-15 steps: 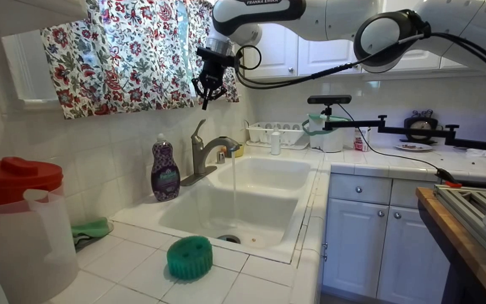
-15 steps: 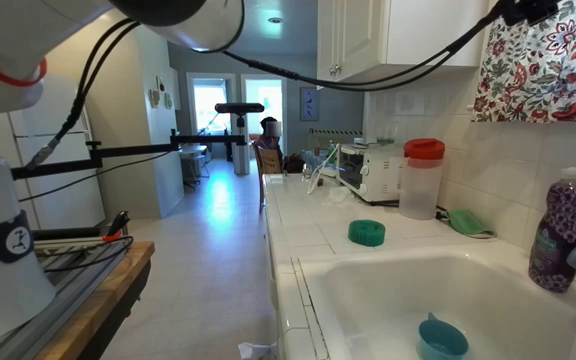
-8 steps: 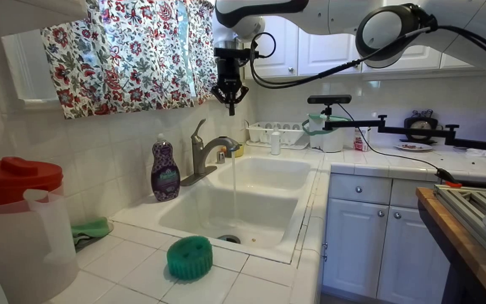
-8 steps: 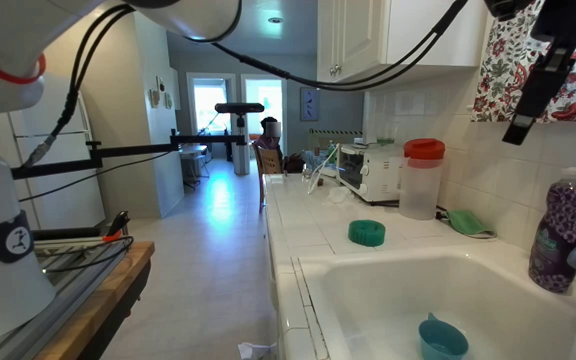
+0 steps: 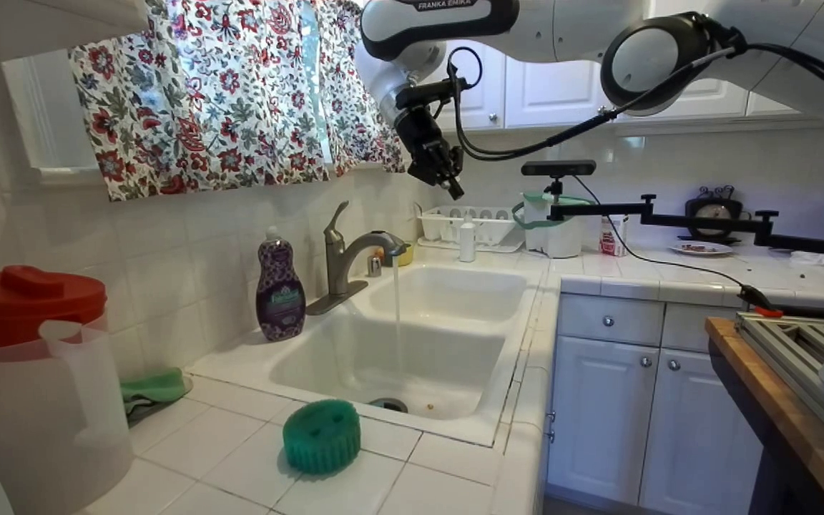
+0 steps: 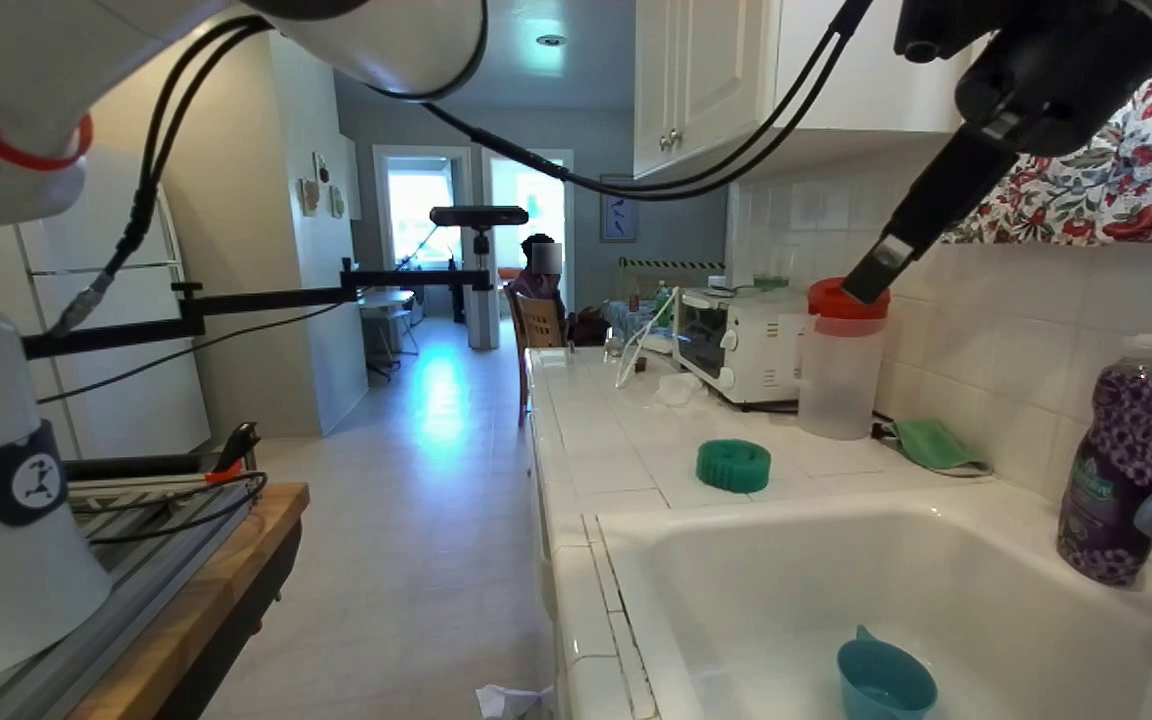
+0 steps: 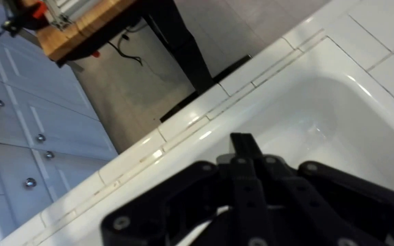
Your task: Push the faucet to the center of the sink then push the faucet handle upwards.
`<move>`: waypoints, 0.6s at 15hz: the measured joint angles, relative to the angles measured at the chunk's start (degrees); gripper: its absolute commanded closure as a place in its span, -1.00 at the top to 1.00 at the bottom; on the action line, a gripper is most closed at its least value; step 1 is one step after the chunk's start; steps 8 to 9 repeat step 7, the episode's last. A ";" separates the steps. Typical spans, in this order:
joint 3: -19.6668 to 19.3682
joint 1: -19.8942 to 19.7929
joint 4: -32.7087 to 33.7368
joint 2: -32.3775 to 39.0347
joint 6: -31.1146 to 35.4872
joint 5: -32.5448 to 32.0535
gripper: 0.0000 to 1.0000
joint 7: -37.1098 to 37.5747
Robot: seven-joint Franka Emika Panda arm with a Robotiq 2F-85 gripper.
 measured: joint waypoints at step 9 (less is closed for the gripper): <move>-7.25 5.97 0.16 2.83 1.98 -16.07 -0.70 -15.84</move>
